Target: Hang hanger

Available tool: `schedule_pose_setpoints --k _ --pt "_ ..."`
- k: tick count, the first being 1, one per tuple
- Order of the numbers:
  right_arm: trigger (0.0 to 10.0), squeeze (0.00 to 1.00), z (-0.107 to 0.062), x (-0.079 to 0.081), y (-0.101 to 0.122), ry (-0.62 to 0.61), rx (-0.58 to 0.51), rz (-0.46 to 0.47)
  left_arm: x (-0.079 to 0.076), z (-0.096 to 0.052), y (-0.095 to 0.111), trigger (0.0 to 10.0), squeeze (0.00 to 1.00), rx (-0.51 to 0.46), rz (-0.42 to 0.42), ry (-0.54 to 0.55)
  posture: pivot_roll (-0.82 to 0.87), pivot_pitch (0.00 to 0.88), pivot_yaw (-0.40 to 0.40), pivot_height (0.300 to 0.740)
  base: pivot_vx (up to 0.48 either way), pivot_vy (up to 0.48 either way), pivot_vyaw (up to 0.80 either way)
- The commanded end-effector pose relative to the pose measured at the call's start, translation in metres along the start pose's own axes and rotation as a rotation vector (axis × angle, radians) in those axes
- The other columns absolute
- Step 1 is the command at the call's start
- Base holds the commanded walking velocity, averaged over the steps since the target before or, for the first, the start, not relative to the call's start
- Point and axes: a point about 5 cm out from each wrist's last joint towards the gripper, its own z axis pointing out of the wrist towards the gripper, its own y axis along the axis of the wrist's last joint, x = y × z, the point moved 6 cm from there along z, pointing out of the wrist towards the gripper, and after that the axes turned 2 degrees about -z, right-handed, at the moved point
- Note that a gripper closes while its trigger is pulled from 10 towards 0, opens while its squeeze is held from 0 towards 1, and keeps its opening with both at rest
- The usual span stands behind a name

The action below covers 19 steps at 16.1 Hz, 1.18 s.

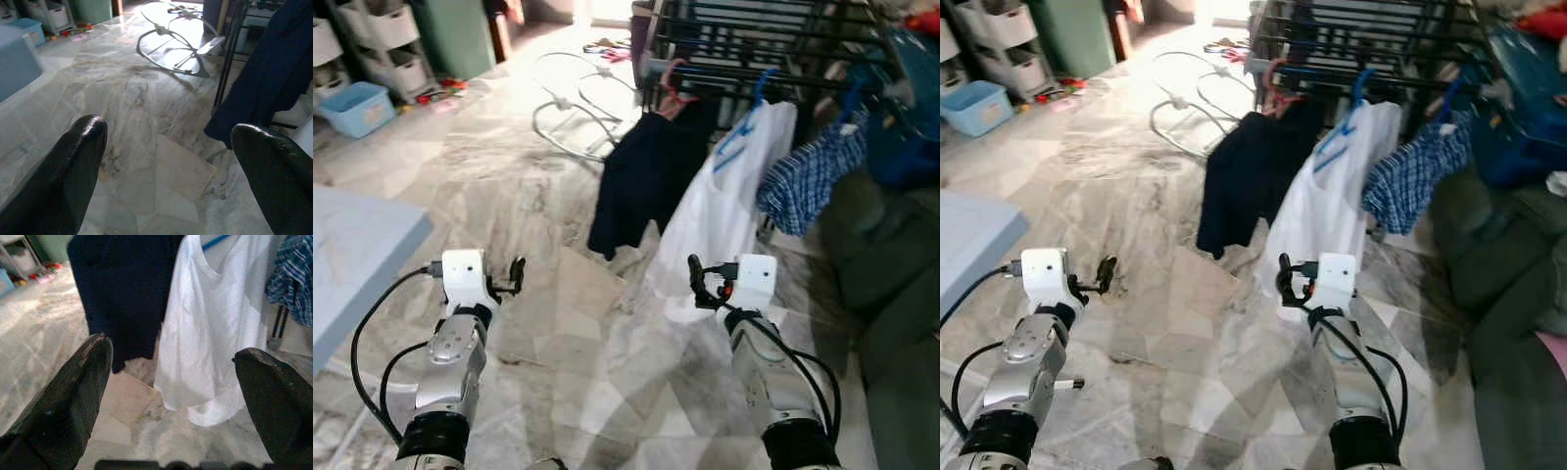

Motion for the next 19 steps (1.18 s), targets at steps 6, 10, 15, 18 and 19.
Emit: schedule_pose_setpoints --k 6,10,15,18,19 --pt "10.0 0.00 0.009 0.001 0.003 0.078 0.019 -0.079 0.021 0.000 0.005 10.0 0.00 0.034 0.055 -0.076 0.02 0.000 -0.073 0.740 0.000 0.000 0.00" --pt "10.0 0.00 0.001 -0.002 -0.059 0.086 0.227 -0.071 0.029 -0.019 -0.074 10.0 0.00 0.285 -0.008 -0.007 0.01 0.000 -0.067 0.740 0.000 0.000 0.00" --pt "10.0 0.00 -0.026 -0.018 -0.121 0.047 0.444 -0.077 0.012 -0.063 -0.149 10.0 0.00 0.503 0.042 -0.018 0.01 0.000 -0.059 0.740 0.000 0.000 0.00" --pt "10.0 0.00 -0.043 -0.043 -0.145 -0.064 0.569 -0.013 0.014 -0.082 -0.173 10.0 0.00 0.605 0.057 0.006 0.00 0.000 -0.046 0.740 0.000 0.000 0.00" --pt "10.0 0.00 -0.055 -0.050 -0.159 -0.091 0.627 -0.045 0.014 -0.089 -0.182 10.0 0.00 0.651 0.069 0.015 -0.01 0.000 -0.035 0.740 0.000 0.000 0.00"
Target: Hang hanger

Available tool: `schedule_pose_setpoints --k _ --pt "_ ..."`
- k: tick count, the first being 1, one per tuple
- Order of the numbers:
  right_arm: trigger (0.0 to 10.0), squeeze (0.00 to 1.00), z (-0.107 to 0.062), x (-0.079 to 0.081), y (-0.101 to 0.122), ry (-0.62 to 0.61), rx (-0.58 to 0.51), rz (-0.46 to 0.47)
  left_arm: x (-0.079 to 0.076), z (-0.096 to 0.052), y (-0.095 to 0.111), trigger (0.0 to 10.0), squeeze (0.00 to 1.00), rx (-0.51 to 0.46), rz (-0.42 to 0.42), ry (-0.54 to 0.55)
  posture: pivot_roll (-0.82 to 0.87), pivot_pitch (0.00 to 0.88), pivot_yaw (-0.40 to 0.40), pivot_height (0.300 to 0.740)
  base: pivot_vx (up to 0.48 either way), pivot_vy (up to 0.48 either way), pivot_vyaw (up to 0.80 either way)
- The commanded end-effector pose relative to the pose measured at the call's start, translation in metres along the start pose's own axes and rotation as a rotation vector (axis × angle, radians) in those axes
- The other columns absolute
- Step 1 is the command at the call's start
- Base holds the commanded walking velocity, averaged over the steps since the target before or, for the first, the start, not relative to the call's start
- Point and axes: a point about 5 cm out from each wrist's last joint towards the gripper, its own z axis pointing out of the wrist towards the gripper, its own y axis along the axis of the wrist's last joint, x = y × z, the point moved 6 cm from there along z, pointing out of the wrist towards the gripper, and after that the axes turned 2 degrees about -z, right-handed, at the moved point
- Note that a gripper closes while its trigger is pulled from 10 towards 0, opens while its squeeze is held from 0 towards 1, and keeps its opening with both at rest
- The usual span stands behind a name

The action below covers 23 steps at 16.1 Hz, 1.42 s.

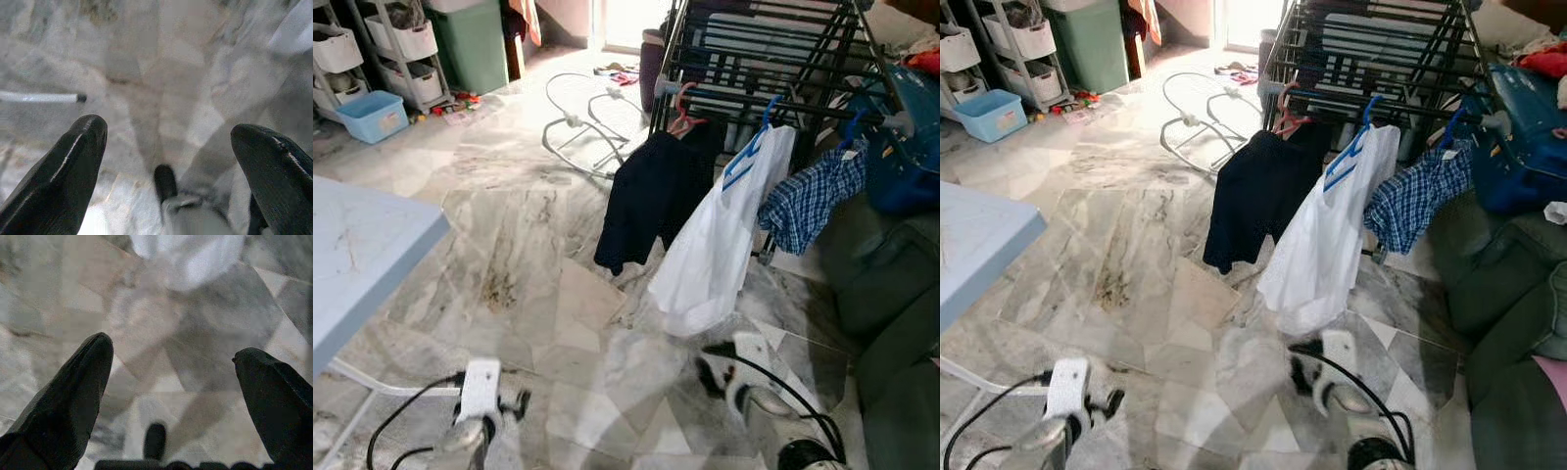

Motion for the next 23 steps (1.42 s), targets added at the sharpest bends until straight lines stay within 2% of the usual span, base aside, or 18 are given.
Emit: schedule_pose_setpoints --k 1,3,5,7,9,11,14,15,16,18,20,21,23 --pt "10.0 0.00 -0.001 -0.001 -0.009 -0.014 0.030 -0.009 -0.001 0.000 -0.004 10.0 0.00 0.021 0.018 0.003 -0.02 0.000 -0.029 0.740 0.000 0.000 0.00" --pt "10.0 0.00 -0.002 0.000 -0.019 -0.033 0.057 0.009 -0.004 -0.001 -0.017 10.0 0.00 0.080 0.121 -0.025 -0.07 0.000 0.004 0.740 0.000 0.000 0.00" --pt "10.0 0.00 -0.003 0.000 -0.025 -0.029 0.062 -0.011 -0.010 0.000 -0.016 10.0 0.00 0.084 0.154 -0.048 -0.13 0.000 0.032 0.740 0.000 0.000 0.00" --pt "10.0 0.00 -0.005 -0.005 -0.035 -0.049 0.078 -0.004 -0.014 0.001 -0.012 10.0 0.00 0.082 0.143 -0.077 -0.15 0.000 0.040 0.740 0.000 0.000 0.00" --pt "10.0 0.00 -0.007 -0.020 -0.033 -0.099 0.065 0.018 -0.020 0.003 -0.008 10.0 0.00 0.077 0.143 -0.086 -0.19 0.000 0.042 0.740 0.000 0.000 0.00" --pt "10.0 0.00 -0.010 -0.029 -0.041 -0.117 0.078 -0.019 -0.030 0.003 -0.012 10.0 0.00 0.085 0.145 -0.108 -0.23 0.000 0.014 0.740 0.000 0.000 0.00" --pt "10.0 0.00 -0.009 -0.016 -0.042 -0.080 0.078 -0.047 -0.028 0.003 -0.009 10.0 0.00 0.084 0.165 -0.122 -0.21 0.000 -0.013 0.740 0.000 0.000 0.00" --pt "10.0 0.00 -0.008 -0.009 -0.041 -0.058 0.081 -0.075 -0.021 0.004 -0.006 10.0 0.00 0.080 0.170 -0.107 -0.20 0.000 -0.021 0.740 0.000 0.000 0.00" --pt "10.0 0.00 -0.007 -0.009 -0.041 -0.060 0.090 -0.110 -0.012 0.002 -0.011 10.0 0.00 0.096 0.181 -0.080 -0.16 0.000 -0.018 0.740 0.000 0.000 0.00" --pt "10.0 0.00 -0.006 -0.011 -0.031 -0.076 0.060 -0.058 -0.007 0.002 -0.008 10.0 0.00 0.074 0.074 -0.045 -0.17 0.000 0.011 0.740 0.000 0.000 0.00" --pt "10.0 0.00 -0.004 -0.013 -0.018 -0.086 0.008 -0.033 -0.013 0.003 -0.001 10.0 0.00 0.041 0.078 -0.057 -0.17 0.000 0.028 0.740 0.000 0.000 0.00" --pt "10.0 0.00 -0.003 -0.010 -0.008 -0.077 -0.037 0.008 -0.011 0.006 0.012 10.0 0.00 -0.006 0.008 -0.023 -0.18 0.000 0.031 0.740 0.000 0.000 0.00" --pt "10.0 0.00 -0.003 -0.003 0.007 -0.044 -0.110 -0.078 -0.014 0.009 0.037 10.0 0.00 -0.095 -0.064 -0.015 -0.17 0.000 0.012 0.740 0.000 0.000 0.00"
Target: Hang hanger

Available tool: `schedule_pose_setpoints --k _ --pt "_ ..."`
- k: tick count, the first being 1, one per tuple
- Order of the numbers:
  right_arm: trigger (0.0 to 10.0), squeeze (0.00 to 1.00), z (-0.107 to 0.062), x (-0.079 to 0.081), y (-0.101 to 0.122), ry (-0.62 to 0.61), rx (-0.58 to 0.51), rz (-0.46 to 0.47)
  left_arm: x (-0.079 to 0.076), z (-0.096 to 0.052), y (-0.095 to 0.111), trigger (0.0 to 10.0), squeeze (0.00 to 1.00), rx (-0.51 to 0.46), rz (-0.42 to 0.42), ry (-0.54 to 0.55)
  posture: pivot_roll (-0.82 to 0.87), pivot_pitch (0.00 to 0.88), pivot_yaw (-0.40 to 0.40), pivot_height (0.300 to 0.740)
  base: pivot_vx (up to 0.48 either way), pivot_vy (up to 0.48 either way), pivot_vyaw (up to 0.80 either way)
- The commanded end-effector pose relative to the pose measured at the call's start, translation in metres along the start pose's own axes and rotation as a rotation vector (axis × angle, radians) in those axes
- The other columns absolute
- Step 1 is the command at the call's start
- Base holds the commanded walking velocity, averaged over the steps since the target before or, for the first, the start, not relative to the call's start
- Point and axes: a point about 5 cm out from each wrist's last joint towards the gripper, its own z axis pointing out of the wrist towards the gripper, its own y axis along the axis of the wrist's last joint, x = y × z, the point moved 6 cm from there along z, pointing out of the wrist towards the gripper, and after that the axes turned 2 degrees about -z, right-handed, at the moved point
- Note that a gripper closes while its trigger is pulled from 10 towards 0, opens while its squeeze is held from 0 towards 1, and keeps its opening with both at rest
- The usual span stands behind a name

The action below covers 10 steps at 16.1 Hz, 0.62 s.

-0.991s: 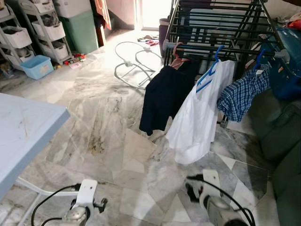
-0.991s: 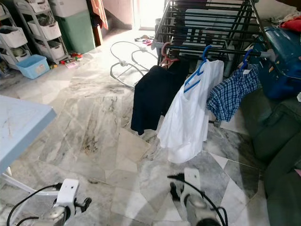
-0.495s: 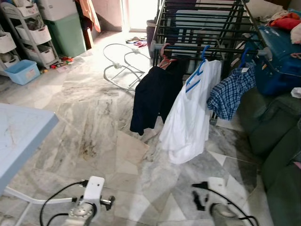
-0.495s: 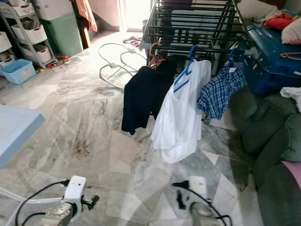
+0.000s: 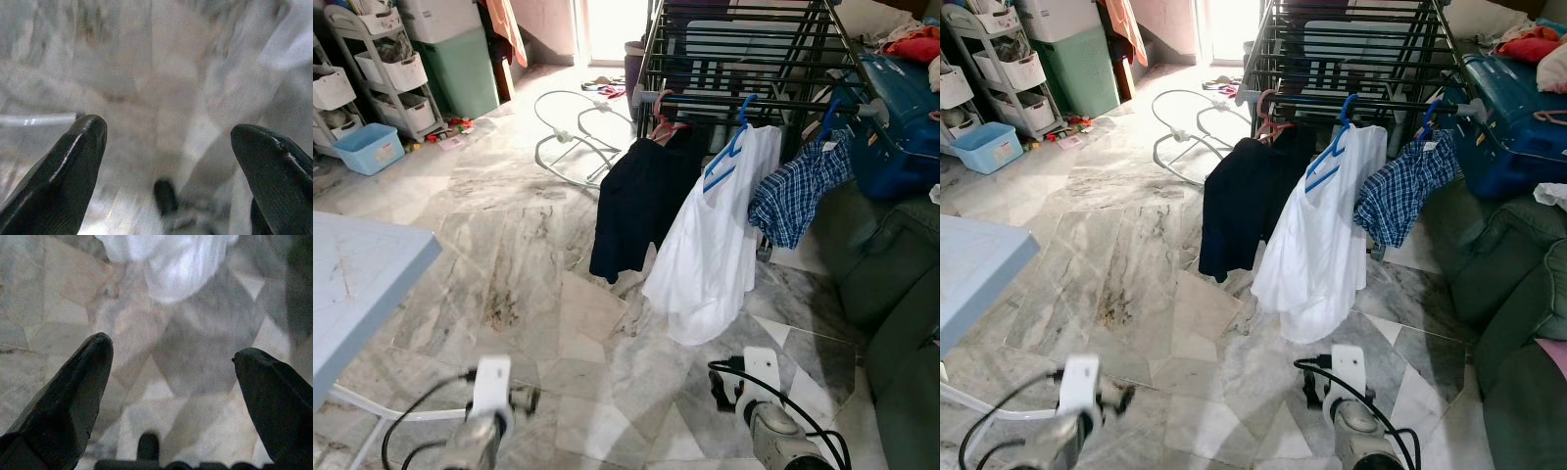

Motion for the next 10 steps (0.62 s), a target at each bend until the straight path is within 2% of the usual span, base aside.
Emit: schedule_pose_setpoints --k 1,2,3,5,6,7,8,10 --pt "10.0 0.00 0.002 0.004 0.019 0.017 -0.068 -0.018 -0.001 0.003 0.024 10.0 0.00 -0.079 -0.032 0.005 -0.17 0.000 0.006 0.740 0.000 0.000 0.00" --pt "10.0 0.00 0.003 0.003 0.031 0.015 -0.116 -0.041 -0.004 0.005 0.041 10.0 0.00 -0.132 -0.035 -0.003 -0.17 0.000 -0.001 0.740 0.000 0.000 0.00" --pt "10.0 0.00 0.003 -0.002 0.046 0.006 -0.168 -0.009 -0.013 0.006 0.062 10.0 0.00 -0.210 -0.008 -0.036 -0.16 0.000 -0.002 0.740 0.000 0.000 0.00" --pt "10.0 0.00 0.001 -0.004 0.067 0.010 -0.254 -0.006 -0.019 0.005 0.085 10.0 0.00 -0.292 -0.061 -0.065 -0.16 0.000 -0.003 0.740 0.000 0.000 0.00" --pt "10.0 0.00 -0.002 -0.005 0.080 0.009 -0.315 -0.005 -0.020 0.002 0.100 10.0 0.00 -0.352 -0.057 -0.072 -0.16 0.000 -0.002 0.740 0.000 0.000 0.00" --pt "10.0 0.00 -0.006 -0.005 0.092 0.011 -0.372 -0.011 -0.017 -0.001 0.112 10.0 0.00 -0.408 -0.054 -0.063 -0.16 0.000 0.001 0.740 0.000 0.000 0.00" --pt "10.0 0.00 -0.014 -0.001 0.110 0.027 -0.457 -0.015 -0.012 -0.010 0.135 10.0 0.00 -0.520 -0.025 -0.038 -0.16 0.000 0.002 0.740 0.000 0.000 0.00" --pt "10.0 0.00 -0.026 0.004 0.130 0.038 -0.549 -0.058 -0.010 -0.026 0.160 10.0 0.00 -0.655 0.038 -0.035 -0.16 0.000 0.007 0.740 0.000 0.000 0.00"
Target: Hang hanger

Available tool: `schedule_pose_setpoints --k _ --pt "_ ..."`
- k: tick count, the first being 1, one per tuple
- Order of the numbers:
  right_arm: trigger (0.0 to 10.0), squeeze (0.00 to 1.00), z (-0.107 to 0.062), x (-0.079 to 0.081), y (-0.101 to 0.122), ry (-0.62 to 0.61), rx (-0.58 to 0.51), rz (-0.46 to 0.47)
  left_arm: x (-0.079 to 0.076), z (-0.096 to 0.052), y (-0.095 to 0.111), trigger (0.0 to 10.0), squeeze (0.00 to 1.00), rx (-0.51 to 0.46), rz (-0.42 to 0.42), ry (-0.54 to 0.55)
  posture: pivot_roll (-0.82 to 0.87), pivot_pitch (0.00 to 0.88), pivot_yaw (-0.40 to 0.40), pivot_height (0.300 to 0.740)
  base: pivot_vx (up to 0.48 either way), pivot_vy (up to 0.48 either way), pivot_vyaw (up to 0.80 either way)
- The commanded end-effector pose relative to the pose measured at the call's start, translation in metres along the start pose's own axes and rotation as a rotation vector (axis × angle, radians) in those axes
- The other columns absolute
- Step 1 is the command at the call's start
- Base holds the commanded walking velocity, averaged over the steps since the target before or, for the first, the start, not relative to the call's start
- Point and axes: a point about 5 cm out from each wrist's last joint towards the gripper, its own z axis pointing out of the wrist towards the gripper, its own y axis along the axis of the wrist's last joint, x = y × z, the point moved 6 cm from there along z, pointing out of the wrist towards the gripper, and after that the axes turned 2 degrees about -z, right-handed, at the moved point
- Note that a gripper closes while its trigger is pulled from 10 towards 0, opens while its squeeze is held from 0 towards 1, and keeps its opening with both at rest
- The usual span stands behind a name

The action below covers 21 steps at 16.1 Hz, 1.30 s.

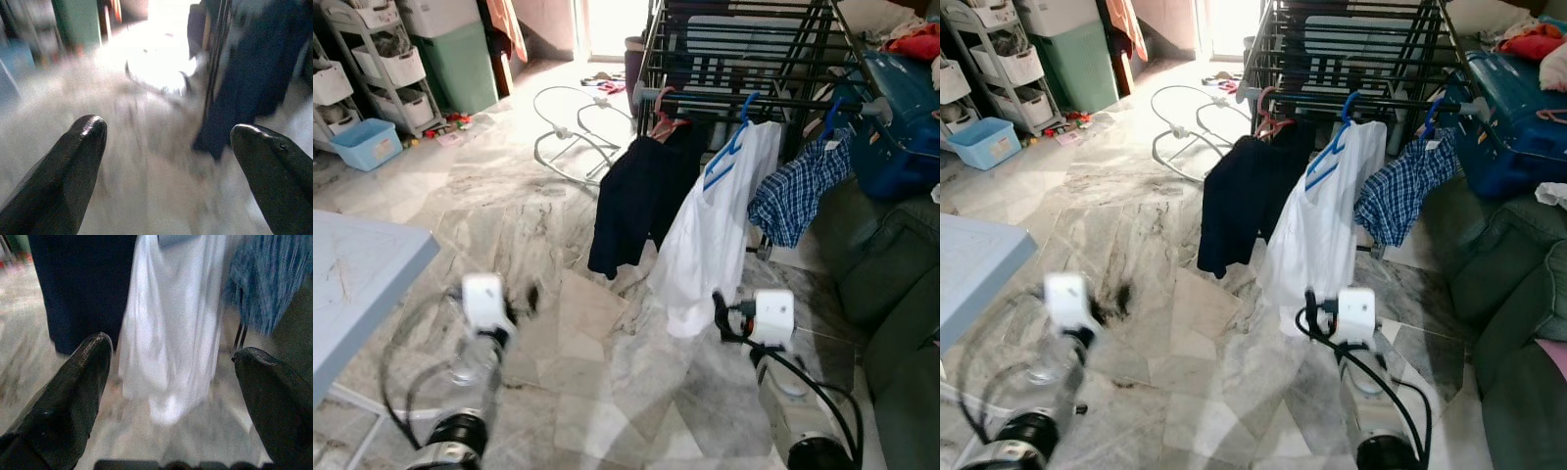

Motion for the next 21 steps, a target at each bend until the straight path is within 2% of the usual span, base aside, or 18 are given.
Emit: schedule_pose_setpoints --k 1,3,4,5,7,9,12,13,15,16,17,18,20,21 --pt "10.0 0.00 -0.001 0.004 0.020 0.023 -0.070 -0.020 0.001 -0.002 0.020 10.0 0.00 -0.081 0.039 -0.013 -0.16 0.000 0.009 0.740 0.000 0.000 0.00" --pt "10.0 0.00 -0.002 0.002 0.042 0.012 -0.125 -0.003 0.010 -0.008 0.034 10.0 0.00 -0.118 0.005 0.025 -0.16 0.000 0.010 0.740 0.000 0.000 0.00" --pt "10.0 0.00 -0.002 0.003 0.048 0.015 -0.127 0.004 0.007 -0.009 0.034 10.0 0.00 -0.106 -0.002 -0.014 -0.15 0.000 0.008 0.740 0.000 0.000 0.00" --pt "10.0 0.00 0.003 0.010 0.064 0.066 -0.147 -0.002 -0.001 -0.011 0.036 10.0 0.00 -0.082 0.110 -0.137 -0.14 0.000 0.008 0.740 0.000 0.000 0.00" --pt "10.0 0.00 0.007 0.009 0.077 0.097 -0.161 -0.061 0.005 -0.009 0.029 10.0 0.00 -0.008 0.123 -0.172 -0.14 0.000 0.012 0.740 0.000 0.000 0.00" --pt "10.0 0.00 0.005 0.003 0.078 0.084 -0.145 -0.101 0.007 -0.009 0.028 10.0 0.00 0.010 0.130 -0.181 -0.15 0.000 0.022 0.740 0.000 0.000 0.00" --pt "10.0 0.00 -0.001 0.013 0.093 0.082 -0.188 -0.093 -0.019 -0.021 0.026 10.0 0.00 -0.021 0.067 -0.215 -0.17 0.000 0.044 0.740 0.283 0.000 0.00" --pt "10.0 0.00 -0.001 0.011 0.096 0.057 -0.197 -0.083 -0.021 -0.024 0.025 10.0 0.00 -0.025 0.051 -0.201 -0.17 0.000 0.039 0.740 0.382 0.000 0.00" --pt "10.0 0.00 -0.003 0.006 0.098 0.001 -0.215 -0.081 -0.018 -0.028 0.024 10.0 0.00 -0.033 0.027 -0.163 -0.16 0.000 0.037 0.740 0.381 0.000 0.00" --pt "10.0 0.00 -0.008 0.008 0.097 -0.027 -0.224 -0.092 -0.012 -0.032 0.023 10.0 0.00 -0.034 -0.003 -0.106 -0.15 0.000 0.028 0.740 0.379 0.000 0.00" --pt "10.0 0.00 -0.009 0.008 0.096 -0.034 -0.226 -0.104 -0.011 -0.033 0.023 10.0 0.00 -0.033 -0.012 -0.096 -0.15 0.000 0.027 0.740 0.379 0.000 0.00" --pt "10.0 0.00 -0.012 0.006 0.086 -0.047 -0.185 -0.059 -0.010 -0.034 0.023 10.0 0.00 -0.030 -0.018 -0.084 -0.15 0.000 0.021 0.740 0.375 0.000 0.00" --pt "10.0 0.00 -0.015 0.006 0.077 -0.022 -0.147 -0.039 -0.013 -0.034 0.024 10.0 0.00 -0.031 -0.020 -0.084 -0.15 0.000 0.017 0.740 0.366 0.120 0.00" --pt "10.0 0.00 -0.013 0.005 0.076 0.006 -0.141 -0.066 -0.016 -0.033 0.027 10.0 0.00 -0.038 -0.017 -0.090 -0.15 0.000 0.019 0.740 0.319 0.352 0.00"
